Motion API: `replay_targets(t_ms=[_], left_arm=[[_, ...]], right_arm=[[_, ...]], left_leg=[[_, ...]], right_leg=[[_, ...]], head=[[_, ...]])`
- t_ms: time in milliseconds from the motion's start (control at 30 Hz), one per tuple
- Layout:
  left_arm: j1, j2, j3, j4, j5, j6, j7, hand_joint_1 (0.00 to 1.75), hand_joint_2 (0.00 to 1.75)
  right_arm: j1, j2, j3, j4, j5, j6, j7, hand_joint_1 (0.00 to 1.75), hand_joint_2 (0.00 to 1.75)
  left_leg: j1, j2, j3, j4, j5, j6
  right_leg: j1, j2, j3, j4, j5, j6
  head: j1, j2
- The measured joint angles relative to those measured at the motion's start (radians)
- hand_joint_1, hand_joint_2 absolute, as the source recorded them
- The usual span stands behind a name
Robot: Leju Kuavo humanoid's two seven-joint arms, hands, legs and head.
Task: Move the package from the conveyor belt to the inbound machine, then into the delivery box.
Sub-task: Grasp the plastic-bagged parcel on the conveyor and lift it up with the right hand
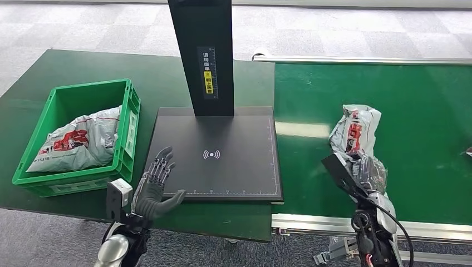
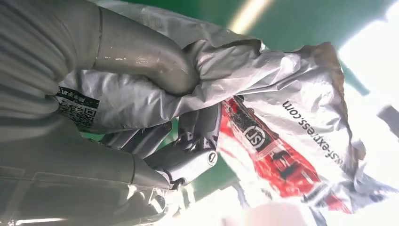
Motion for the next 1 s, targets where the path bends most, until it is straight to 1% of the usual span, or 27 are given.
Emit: replay_targets(t_ms=[33,100,133,167,200,333,500,600,700,767,833,933,1000], left_arm=[[0.001,0.001,0.001,-0.003,-0.002,0.012,-0.012,0.00,1.75],[0.004,0.003,0.003,-0.011,-0.015,0.052,-0.044,0.00,1.75],[0.004,0.004,0.004,-0.016,-0.023,0.072,-0.058,0.00,1.75],[0.004,0.005,0.004,-0.020,-0.030,0.087,-0.067,0.00,1.75],[0.005,0.006,0.005,-0.024,-0.034,0.099,-0.072,0.00,1.75],[0.006,0.009,0.005,-0.040,-0.037,0.134,-0.092,0.00,1.75],[0.002,0.013,0.005,-0.044,-0.009,0.141,-0.110,0.00,1.75],[-0.006,0.016,0.004,-0.042,0.008,0.149,-0.125,0.00,1.75],[-0.024,0.018,0.000,-0.034,0.019,0.164,-0.146,0.00,1.75],[-0.042,0.019,-0.004,-0.027,0.024,0.185,-0.166,0.00,1.75],[-0.067,0.019,-0.012,-0.019,0.026,0.206,-0.181,0.00,1.75],[-0.105,0.016,-0.028,-0.001,0.035,0.225,-0.193,0.00,1.75],[-0.124,0.015,-0.038,0.014,0.042,0.233,-0.201,0.00,1.75]], right_arm=[[0.005,0.005,0.000,-0.026,-0.068,-0.059,-0.079,1.75,1.75],[0.026,0.018,0.000,-0.099,-0.236,-0.194,-0.273,1.75,1.75],[0.039,0.025,0.000,-0.141,-0.305,-0.246,-0.357,1.75,1.75],[0.050,0.031,0.000,-0.179,-0.346,-0.275,-0.408,1.75,1.75],[0.061,0.035,0.000,-0.211,-0.366,-0.287,-0.431,1.75,1.75],[0.098,0.052,0.003,-0.297,-0.399,-0.295,-0.468,1.75,1.75],[0.132,0.069,0.021,-0.360,-0.432,-0.295,-0.538,1.75,1.75],[0.146,0.073,0.051,-0.376,-0.448,-0.290,-0.558,1.75,1.75],[0.142,0.076,0.094,-0.373,-0.426,-0.266,-0.563,1.75,1.75],[0.120,0.077,0.144,-0.350,-0.378,-0.226,-0.554,1.75,1.75],[0.074,0.076,0.213,-0.298,-0.299,-0.161,-0.518,1.75,1.75],[-0.019,0.074,0.342,-0.171,-0.162,-0.055,-0.449,1.75,1.75],[-0.078,0.075,0.432,-0.074,-0.097,-0.007,-0.424,1.75,1.75]], left_leg=[[0.000,0.000,0.000,0.000,0.000,0.000],[0.000,-0.001,-0.001,0.000,0.000,0.000],[0.000,-0.002,-0.001,0.000,0.000,0.000],[0.000,-0.001,-0.001,0.000,0.000,0.000],[0.000,-0.001,-0.001,0.000,0.000,0.000],[0.000,-0.001,-0.001,0.000,0.000,0.000],[0.000,-0.001,-0.001,0.000,0.000,0.000],[0.000,0.000,-0.001,0.000,0.000,0.000],[0.000,0.000,-0.002,0.000,0.000,0.000],[0.000,0.001,-0.001,0.000,0.000,0.000],[0.000,0.001,-0.001,0.000,0.000,0.000],[0.000,0.001,0.000,0.000,0.001,-0.001],[0.000,0.000,0.000,0.000,0.002,-0.001]], right_leg=[[0.000,0.000,0.000,0.000,0.000,0.000],[0.000,-0.001,-0.001,0.000,0.000,0.000],[0.000,-0.001,-0.001,0.000,0.000,0.000],[0.000,-0.001,-0.001,0.000,0.000,0.000],[0.000,-0.001,-0.001,0.000,-0.001,0.000],[0.000,-0.001,-0.001,0.000,-0.001,0.000],[0.000,-0.001,-0.001,0.000,-0.001,0.000],[0.000,0.000,-0.001,0.000,-0.001,0.000],[0.000,0.000,-0.001,0.000,0.000,0.000],[0.000,0.001,-0.001,0.000,0.000,0.000],[0.000,0.001,-0.001,0.000,0.000,0.000],[0.000,0.001,-0.001,0.000,0.001,0.000],[0.000,0.000,0.000,0.001,0.001,0.000]], head=[[0.000,0.000],[0.000,0.000],[0.000,0.000],[0.000,0.000],[0.000,0.000],[0.000,0.000],[0.000,0.000],[0.000,0.000],[0.000,0.000],[0.000,0.000],[0.000,0.000],[0.000,0.000],[0.000,0.000]])
